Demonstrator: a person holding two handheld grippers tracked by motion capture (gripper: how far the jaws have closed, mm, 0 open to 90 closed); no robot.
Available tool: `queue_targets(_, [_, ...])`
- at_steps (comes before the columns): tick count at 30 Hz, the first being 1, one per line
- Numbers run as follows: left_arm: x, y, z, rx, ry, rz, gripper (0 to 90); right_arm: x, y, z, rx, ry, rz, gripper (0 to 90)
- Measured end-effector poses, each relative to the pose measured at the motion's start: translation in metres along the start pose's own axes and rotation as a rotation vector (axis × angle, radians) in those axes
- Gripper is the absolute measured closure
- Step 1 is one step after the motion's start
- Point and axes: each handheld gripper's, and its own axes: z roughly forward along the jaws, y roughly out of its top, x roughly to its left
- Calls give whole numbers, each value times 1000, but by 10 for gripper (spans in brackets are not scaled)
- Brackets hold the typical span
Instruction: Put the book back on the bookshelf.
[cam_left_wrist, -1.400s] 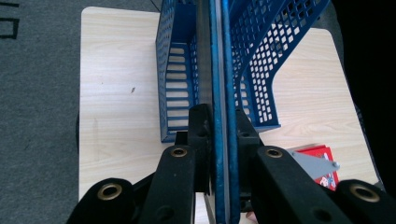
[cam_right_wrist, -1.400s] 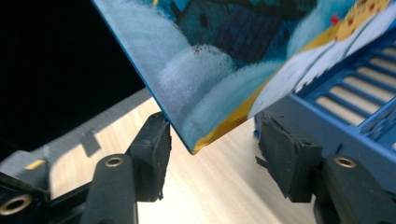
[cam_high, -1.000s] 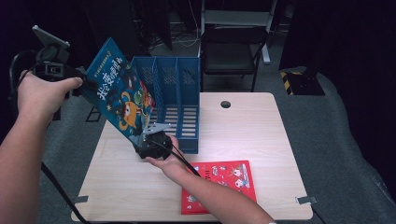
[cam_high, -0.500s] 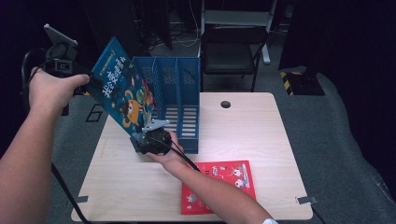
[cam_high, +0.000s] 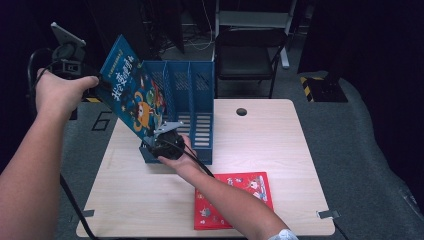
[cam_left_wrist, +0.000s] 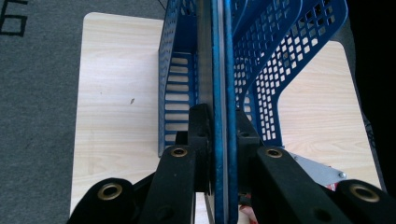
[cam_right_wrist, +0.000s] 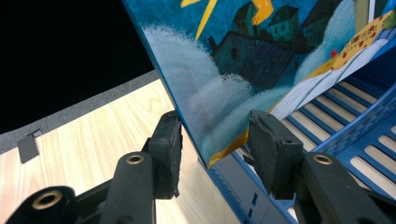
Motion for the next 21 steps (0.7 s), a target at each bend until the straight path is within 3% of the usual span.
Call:
queue_targets(6, [2, 2, 1, -15, -4, -3, 825, -5, 6, 2, 9, -4, -11, 560])
queue_targets(9, [2, 1, 2, -15, -6, -4, 824, -8, 10, 3, -13, 0, 10, 566])
queue_targets(17, [1, 1, 7, -16, -3, -8, 824, -11, 18, 5, -9, -11, 15, 569])
queue_targets(21, [-3, -1, 9, -6, 7, 18, 824, -12, 21, 6, 5, -14, 5, 571])
